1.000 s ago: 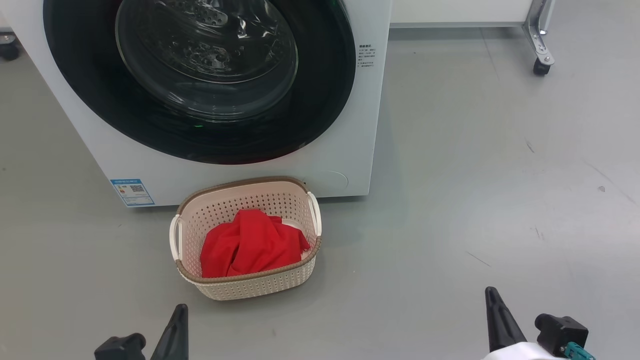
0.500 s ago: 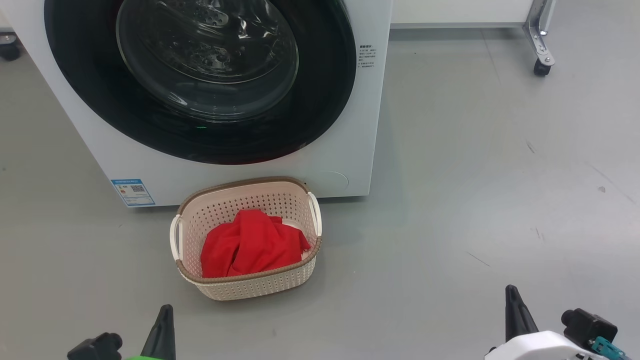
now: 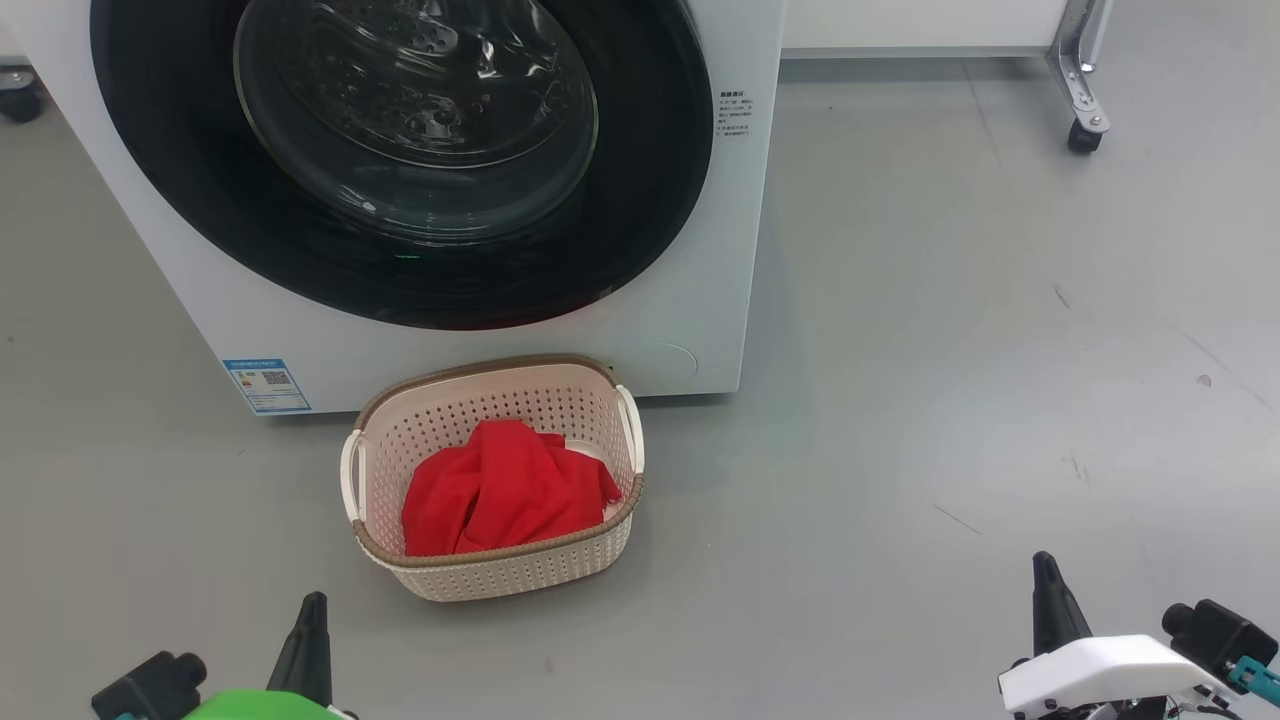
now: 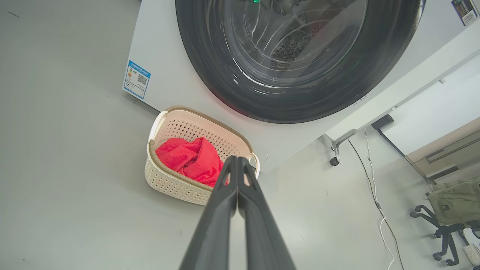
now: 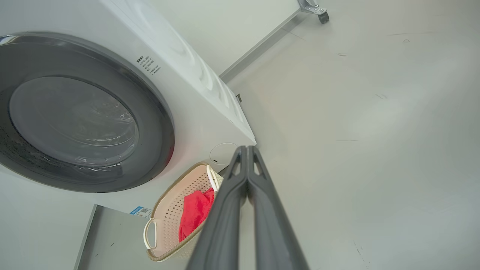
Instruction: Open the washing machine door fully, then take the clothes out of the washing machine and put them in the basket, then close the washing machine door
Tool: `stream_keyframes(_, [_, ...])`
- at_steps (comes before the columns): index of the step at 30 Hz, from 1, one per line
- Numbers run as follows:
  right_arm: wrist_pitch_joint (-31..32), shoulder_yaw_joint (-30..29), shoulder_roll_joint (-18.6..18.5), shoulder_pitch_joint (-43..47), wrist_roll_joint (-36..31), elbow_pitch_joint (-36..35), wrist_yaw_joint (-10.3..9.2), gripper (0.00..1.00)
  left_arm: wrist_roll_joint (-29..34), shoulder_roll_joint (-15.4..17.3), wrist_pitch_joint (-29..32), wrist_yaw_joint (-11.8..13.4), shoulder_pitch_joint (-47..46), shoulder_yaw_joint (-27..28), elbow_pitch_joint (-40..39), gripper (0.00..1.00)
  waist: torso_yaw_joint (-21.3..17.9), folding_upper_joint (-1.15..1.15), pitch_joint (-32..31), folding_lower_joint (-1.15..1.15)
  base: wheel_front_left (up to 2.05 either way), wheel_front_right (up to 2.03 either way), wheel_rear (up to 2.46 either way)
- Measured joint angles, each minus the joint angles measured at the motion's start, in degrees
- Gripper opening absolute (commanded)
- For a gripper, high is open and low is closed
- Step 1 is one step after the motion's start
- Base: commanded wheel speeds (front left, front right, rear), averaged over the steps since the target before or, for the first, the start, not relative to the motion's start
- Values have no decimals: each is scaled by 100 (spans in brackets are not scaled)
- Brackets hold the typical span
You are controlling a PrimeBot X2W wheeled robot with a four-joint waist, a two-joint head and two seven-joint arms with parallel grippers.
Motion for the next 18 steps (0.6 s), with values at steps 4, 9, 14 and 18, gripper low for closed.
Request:
stream_keyframes(4, [62, -51, -19, -41, 320, 4, 23, 0, -299, 1, 47, -44, -49, 68, 20, 0, 1, 0, -3, 0, 0, 0, 0])
stream_keyframes(9, [154, -112, -34, -118, 716, 12, 68, 0, -670, 2, 142, -88, -102, 122, 38, 0, 3, 0, -7, 0, 0, 0, 0])
stream_keyframes(14, [241, -187, -57, -185, 1111, 24, 99, 0, -1035, 3, 198, -133, -185, 201, 60, 0, 4, 0, -10, 0, 0, 0, 0])
stream_keyframes(18, [303, -235, -77, -240, 1430, 33, 142, 0, -1343, 4, 265, -145, -226, 264, 87, 0, 5, 0, -13, 0, 0, 0, 0])
